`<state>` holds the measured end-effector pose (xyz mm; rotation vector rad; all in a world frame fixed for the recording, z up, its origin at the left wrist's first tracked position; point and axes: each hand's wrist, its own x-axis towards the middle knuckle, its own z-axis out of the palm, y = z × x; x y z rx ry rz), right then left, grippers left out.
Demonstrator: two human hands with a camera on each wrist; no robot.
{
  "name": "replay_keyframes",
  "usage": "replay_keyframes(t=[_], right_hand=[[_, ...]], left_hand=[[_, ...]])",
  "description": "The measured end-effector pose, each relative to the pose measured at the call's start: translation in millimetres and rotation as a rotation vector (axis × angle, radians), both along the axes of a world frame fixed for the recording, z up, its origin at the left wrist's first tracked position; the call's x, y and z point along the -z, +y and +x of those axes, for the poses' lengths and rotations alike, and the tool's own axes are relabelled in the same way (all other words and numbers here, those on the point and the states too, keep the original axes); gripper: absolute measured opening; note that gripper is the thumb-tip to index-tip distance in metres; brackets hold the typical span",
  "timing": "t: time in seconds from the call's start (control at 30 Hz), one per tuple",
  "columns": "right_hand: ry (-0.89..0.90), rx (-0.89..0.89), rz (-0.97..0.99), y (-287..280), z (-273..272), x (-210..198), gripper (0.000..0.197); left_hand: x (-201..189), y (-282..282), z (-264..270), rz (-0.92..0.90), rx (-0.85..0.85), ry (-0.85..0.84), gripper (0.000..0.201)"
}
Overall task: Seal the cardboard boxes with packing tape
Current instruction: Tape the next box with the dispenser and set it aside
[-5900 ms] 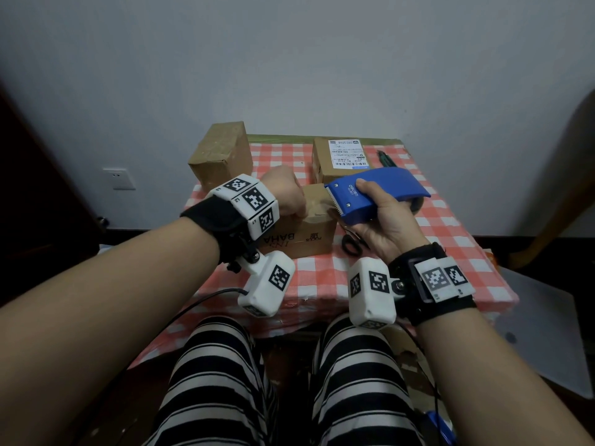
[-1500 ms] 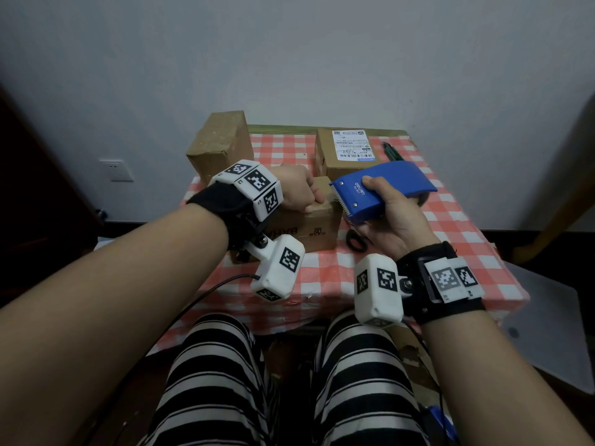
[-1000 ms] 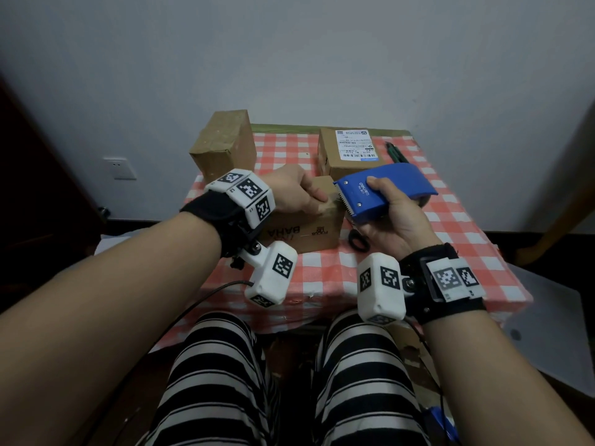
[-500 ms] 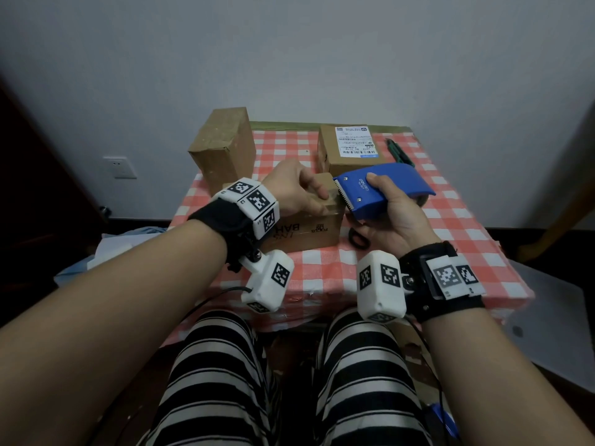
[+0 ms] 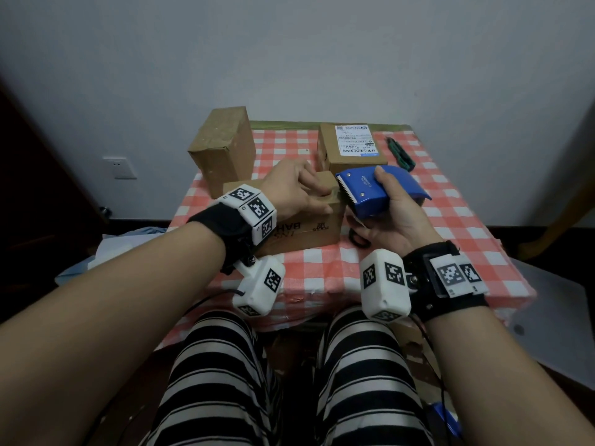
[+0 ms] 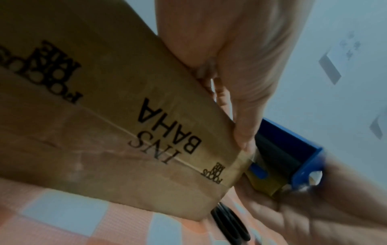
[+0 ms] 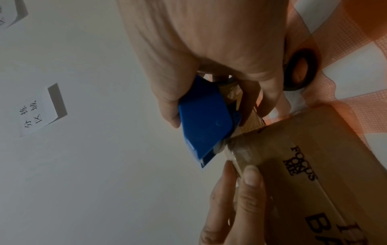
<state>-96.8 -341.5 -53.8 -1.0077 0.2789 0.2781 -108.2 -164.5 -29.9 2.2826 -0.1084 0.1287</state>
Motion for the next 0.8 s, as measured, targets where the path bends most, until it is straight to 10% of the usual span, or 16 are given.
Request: replay_keyframes(t=[0.8], right_hand=[[-0.069, 0.044, 0.072, -24, 11, -5, 0.057]], left_hand=[[8, -5, 14, 0.110, -0.017, 0.009, 0.036]])
